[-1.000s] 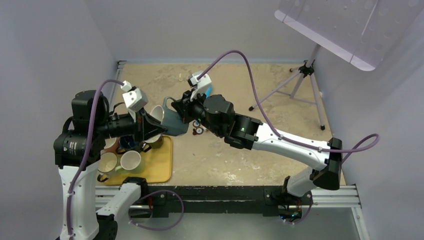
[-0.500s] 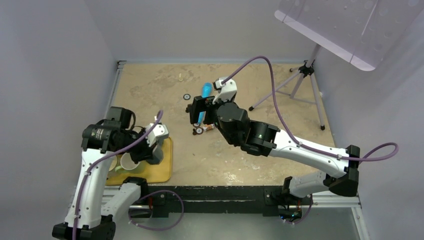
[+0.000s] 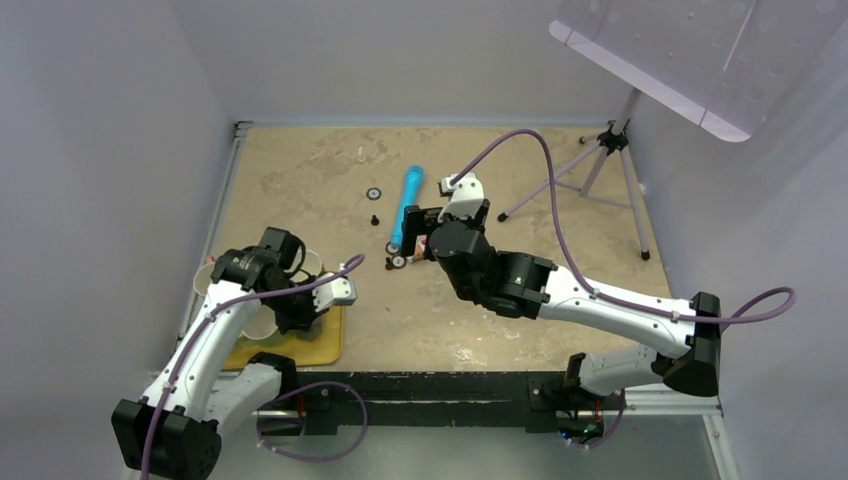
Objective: Turn the mug right side up
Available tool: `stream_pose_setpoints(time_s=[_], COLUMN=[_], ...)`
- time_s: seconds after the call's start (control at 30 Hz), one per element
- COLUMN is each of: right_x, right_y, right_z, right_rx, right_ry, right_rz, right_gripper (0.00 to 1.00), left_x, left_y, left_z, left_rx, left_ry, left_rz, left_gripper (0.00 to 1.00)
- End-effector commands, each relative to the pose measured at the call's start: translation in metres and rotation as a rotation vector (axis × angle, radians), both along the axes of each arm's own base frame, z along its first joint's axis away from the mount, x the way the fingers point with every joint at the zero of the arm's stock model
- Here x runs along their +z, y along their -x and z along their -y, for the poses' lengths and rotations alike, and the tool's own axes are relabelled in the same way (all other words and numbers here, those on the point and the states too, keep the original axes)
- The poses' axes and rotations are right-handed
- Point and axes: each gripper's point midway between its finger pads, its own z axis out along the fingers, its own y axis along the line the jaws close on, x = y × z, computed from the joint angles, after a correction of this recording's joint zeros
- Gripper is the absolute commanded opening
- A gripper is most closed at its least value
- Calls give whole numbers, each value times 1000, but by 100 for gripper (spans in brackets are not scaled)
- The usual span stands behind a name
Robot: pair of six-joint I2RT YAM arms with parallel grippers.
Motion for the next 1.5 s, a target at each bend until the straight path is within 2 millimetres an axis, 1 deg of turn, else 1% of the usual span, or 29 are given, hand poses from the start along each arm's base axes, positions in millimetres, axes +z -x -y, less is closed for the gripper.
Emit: stream_pose_setpoints(time_s=[0.0, 0.13, 0.17, 0.2, 0.23, 0.27, 0.3, 0.37, 0.4, 0.47, 0.5, 0.53, 0.57, 0.6, 0.63, 0.67, 0.7, 0.77, 0.83, 0.87, 0.9, 0.93, 1.0, 1.07, 1.13, 1.2, 1.27, 1.37, 1.47], right_x=[8, 8, 9, 9, 10, 10, 8, 8, 6, 3, 0, -4, -9, -14, -23, -32, -39, -48, -55, -59, -65, -69, -76, -84, -84, -81, -80, -77, -75], right_y=[-2, -1, -1, 0, 0, 0, 0, -1, -3, -7, -12, -17, -24, -31, -38, -42, -44, -35, -19, -11, -5, -2, -1, -2, -2, 2, 4, 6, 8], right_z=[18, 24, 27, 29, 32, 35, 37, 43, 46, 59, 68, 79, 92, 110, 132, 154, 182, 223, 261, 276, 284, 288, 284, 278, 276, 276, 277, 273, 274], right_rx=[-70, -77, -80, -86, -91, -95, -96, -104, -110, -142, -161, -181, -208, -251, -307, -376, -465, -610, -752, -807, -827, -822, -765, -696, -661, -651, -639, -593, -588], right_ry=[-59, -49, -48, -44, -48, -48, -45, -46, -44, -50, -52, -52, -52, -58, -59, -63, -67, -65, -47, -35, -18, -6, 21, 65, 103, 71, 51, 3, -19], right_rz=[16, 19, 20, 21, 24, 27, 29, 35, 33, 21, 19, 19, 18, 19, 15, 11, 19, 64, 123, 144, 151, 153, 150, 144, 144, 132, 142, 163, 173], right_gripper=[98, 98, 99, 98, 98, 98, 98, 99, 98, 99, 99, 99, 98, 99, 98, 98, 98, 98, 99, 98, 98, 98, 98, 98, 95, 95, 95, 95, 95], left_x=[-4, -17, -18, -18, -16, -14, -10, 4, 20, 55, 73, 91, 110, 125, 141, 157, 168, 179, 182, 181, 179, 182, 175, 163, 144, 134, 130, 127, 125], left_y=[-16, -10, -8, -5, -1, 1, 2, 2, -1, -6, -12, -20, -34, -51, -79, -105, -120, -134, -139, -139, -141, -144, -145, -146, -149, -151, -150, -148, -146], left_z=[14, 20, 20, 20, 20, 19, 19, 22, 25, 34, 38, 41, 41, 37, 24, 6, -12, -35, -42, -44, -45, -48, -51, -53, -54, -57, -58, -58, -57], left_rx=[-137, -196, -202, -208, -218, -221, -221, -203, -189, -135, -92, -25, 62, 176, 359, 551, 713, 889, 982, 1017, 1052, 1105, 1145, 1141, 1126, 1150, 1165, 1161, 1162], left_ry=[76, 117, 120, 121, 123, 122, 123, 143, 165, 224, 250, 278, 300, 308, 297, 288, 268, 243, 269, 293, 321, 372, 414, 397, 349, 329, 336, 350, 352], left_rz=[133, 131, 125, 117, 109, 109, 116, 137, 171, 227, 265, 313, 381, 456, 563, 669, 736, 814, 856, 870, 890, 926, 966, 980, 958, 951, 950, 962, 946], left_gripper=[0, 0, 2, 15, 33, 47, 57, 68, 71, 72, 73, 77, 78, 82, 88, 94, 97, 98, 100, 100, 100, 100, 100, 100, 100, 100, 100, 100, 100])
